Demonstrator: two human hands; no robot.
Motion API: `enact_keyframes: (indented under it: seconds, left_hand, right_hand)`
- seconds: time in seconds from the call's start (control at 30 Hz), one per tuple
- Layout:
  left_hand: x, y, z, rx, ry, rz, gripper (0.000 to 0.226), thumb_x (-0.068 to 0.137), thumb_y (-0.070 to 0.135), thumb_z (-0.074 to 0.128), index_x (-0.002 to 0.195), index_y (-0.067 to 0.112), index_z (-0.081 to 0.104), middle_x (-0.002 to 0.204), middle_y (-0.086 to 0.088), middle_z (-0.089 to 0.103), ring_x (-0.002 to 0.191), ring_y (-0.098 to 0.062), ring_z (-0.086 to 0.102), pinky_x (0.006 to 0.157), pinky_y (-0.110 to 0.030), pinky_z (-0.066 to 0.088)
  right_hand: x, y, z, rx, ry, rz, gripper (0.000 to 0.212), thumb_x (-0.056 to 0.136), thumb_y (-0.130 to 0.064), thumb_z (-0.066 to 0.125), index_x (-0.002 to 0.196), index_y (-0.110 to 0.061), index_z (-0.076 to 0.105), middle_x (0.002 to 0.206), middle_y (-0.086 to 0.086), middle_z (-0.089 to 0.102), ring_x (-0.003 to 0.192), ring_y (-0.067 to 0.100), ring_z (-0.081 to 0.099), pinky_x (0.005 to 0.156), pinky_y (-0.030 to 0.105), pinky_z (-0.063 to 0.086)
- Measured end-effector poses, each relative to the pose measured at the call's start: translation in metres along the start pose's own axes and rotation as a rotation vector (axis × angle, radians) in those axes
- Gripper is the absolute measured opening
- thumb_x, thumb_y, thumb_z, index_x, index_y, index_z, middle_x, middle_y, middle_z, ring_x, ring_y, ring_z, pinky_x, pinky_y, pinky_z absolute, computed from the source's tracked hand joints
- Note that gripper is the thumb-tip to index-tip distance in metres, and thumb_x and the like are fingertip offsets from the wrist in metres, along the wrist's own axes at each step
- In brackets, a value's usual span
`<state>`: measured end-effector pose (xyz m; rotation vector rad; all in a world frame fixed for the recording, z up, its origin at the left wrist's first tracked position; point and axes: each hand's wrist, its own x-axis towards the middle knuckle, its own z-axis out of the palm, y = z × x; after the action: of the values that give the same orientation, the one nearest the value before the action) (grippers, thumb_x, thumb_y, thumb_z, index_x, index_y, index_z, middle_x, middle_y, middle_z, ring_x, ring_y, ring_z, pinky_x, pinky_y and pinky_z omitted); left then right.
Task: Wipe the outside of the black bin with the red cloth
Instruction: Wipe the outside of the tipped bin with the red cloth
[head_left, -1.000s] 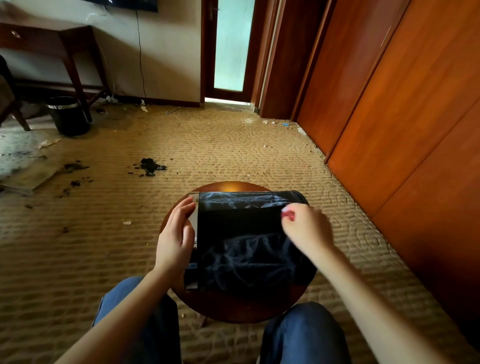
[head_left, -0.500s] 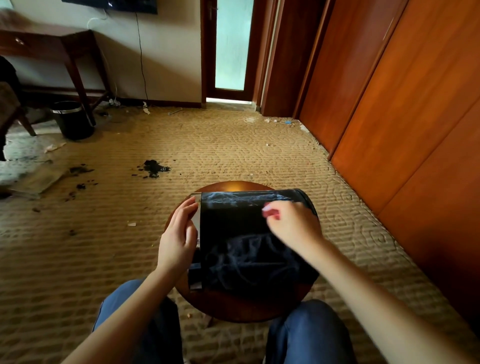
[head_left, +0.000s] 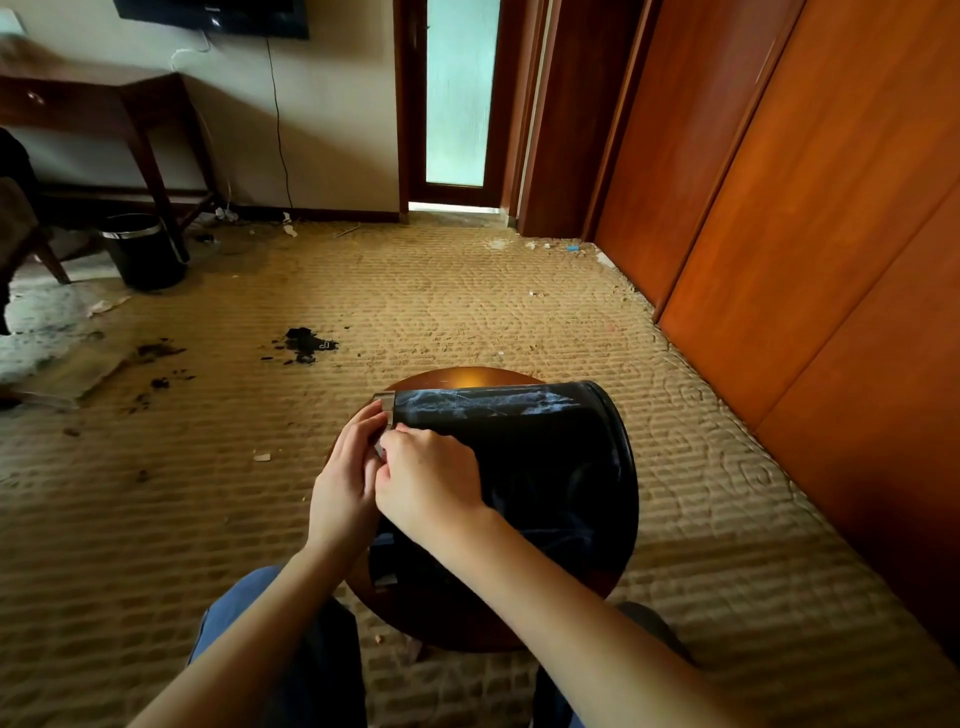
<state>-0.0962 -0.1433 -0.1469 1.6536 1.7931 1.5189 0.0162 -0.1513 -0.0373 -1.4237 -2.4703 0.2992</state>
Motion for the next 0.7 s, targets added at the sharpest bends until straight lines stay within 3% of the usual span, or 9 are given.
enact_keyframes:
  seconds: [0.13,0.27,0.33,0.5,0.6,0.7]
  left_hand:
    - [-0.001,0.002,-0.001,0.006,-0.008,0.026,0.054,0.083,0.024,0.031,0.131,0.013,0.052,0.140,0.015,0.043,0.124,0.010,0.038,0.098,-0.012,0.034]
    - [0.000,0.004,0.000,-0.032,-0.009,-0.017,0.050,0.085,0.020,0.033,0.131,0.017,0.052,0.143,0.012,0.045,0.125,0.007,0.040,0.098,-0.019,0.037]
    - [0.000,0.005,0.000,-0.054,-0.004,-0.019,0.049,0.085,0.020,0.033,0.131,0.017,0.052,0.143,0.010,0.046,0.126,0.004,0.042,0.100,-0.023,0.039]
    - [0.003,0.004,0.001,-0.063,-0.004,-0.020,0.049,0.086,0.021,0.033,0.132,0.019,0.050,0.142,0.008,0.048,0.128,-0.006,0.046,0.102,-0.030,0.042]
    - [0.003,0.004,0.001,-0.048,-0.002,-0.015,0.048,0.086,0.020,0.033,0.131,0.019,0.050,0.142,0.008,0.048,0.127,-0.006,0.047,0.101,-0.030,0.043]
    - [0.000,0.002,0.001,-0.054,-0.008,-0.010,0.049,0.085,0.023,0.033,0.131,0.019,0.050,0.144,0.009,0.046,0.129,-0.005,0.046,0.102,-0.031,0.042]
  right_hand:
    - [-0.010,0.041,-0.009,0.045,0.039,0.046,0.030,0.089,-0.022,0.049,0.115,-0.029,0.062,0.113,-0.002,0.067,0.103,0.027,0.062,0.080,0.031,0.047]
    - [-0.025,0.113,-0.032,-0.043,0.101,0.245,0.028,0.086,-0.024,0.052,0.110,-0.033,0.064,0.105,-0.003,0.070,0.096,0.026,0.064,0.075,0.029,0.049]
    - [-0.035,0.146,-0.042,-0.018,0.196,0.341,0.026,0.084,-0.023,0.056,0.106,-0.031,0.067,0.098,-0.001,0.072,0.091,0.027,0.065,0.073,0.031,0.050]
    - [-0.055,0.192,-0.061,0.303,0.513,0.334,0.024,0.094,-0.025,0.054,0.116,-0.019,0.062,0.104,-0.006,0.065,0.093,0.015,0.063,0.077,0.031,0.052]
    - [-0.051,0.206,-0.066,0.529,0.579,0.444,0.019,0.099,-0.017,0.042,0.112,-0.020,0.056,0.109,-0.001,0.059,0.102,0.020,0.058,0.082,0.036,0.052]
    - [-0.046,0.213,-0.066,0.528,0.552,0.520,0.028,0.093,-0.002,0.045,0.119,-0.012,0.050,0.122,0.008,0.053,0.109,0.021,0.052,0.091,0.033,0.044]
